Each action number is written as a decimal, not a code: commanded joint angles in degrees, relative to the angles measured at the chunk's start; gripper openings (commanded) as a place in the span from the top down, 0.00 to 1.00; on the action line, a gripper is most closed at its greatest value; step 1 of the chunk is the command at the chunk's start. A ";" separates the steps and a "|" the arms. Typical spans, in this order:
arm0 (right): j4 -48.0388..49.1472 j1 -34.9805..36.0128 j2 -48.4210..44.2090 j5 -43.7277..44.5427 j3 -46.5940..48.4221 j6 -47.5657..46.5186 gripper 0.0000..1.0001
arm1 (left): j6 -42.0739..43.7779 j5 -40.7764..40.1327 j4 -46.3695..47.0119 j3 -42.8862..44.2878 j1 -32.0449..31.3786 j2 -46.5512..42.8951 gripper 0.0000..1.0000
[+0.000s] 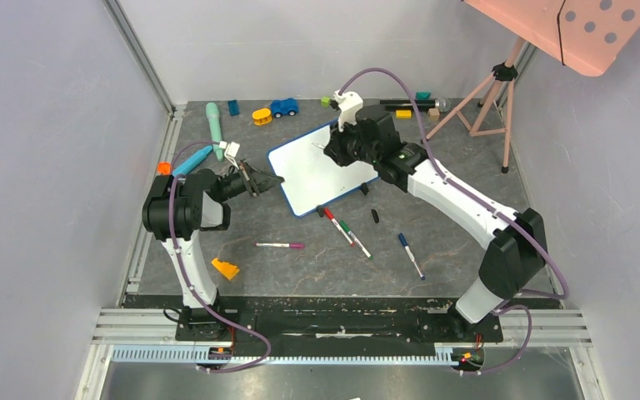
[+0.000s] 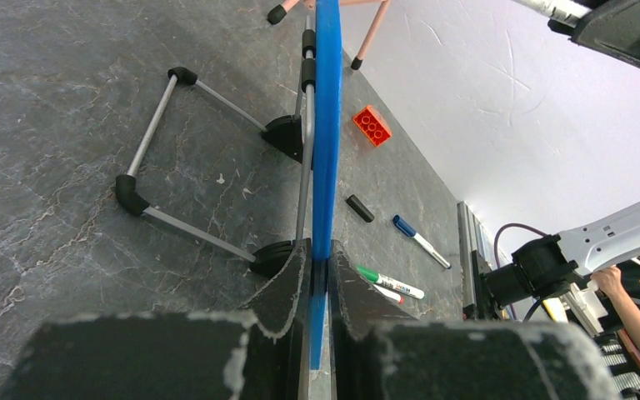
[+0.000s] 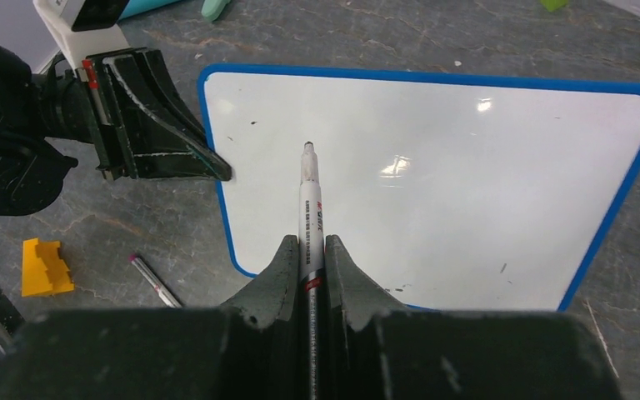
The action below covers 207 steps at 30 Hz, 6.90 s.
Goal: Write a sentence on the whiteboard
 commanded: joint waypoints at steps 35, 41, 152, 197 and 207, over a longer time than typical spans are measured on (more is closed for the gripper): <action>0.41 1.17 -3.44 2.94 -0.43 -2.55 1.00 | -12.02 13.86 2.49 11.73 -6.31 6.40 0.98; 1.08 2.38 -1.71 2.93 0.34 -3.24 1.00 | -10.75 12.45 2.49 9.94 -6.29 5.79 0.98; -3.46 6.11 9.83 5.46 2.32 -3.69 1.00 | -7.12 12.77 2.49 6.35 -6.48 2.22 0.98; 0.87 6.11 3.54 8.87 -1.14 -4.31 1.00 | -7.29 12.91 2.49 6.63 -6.57 2.29 0.98; -2.64 6.09 7.36 11.50 5.32 -3.48 1.00 | -7.21 12.88 2.49 6.66 -6.57 2.28 0.98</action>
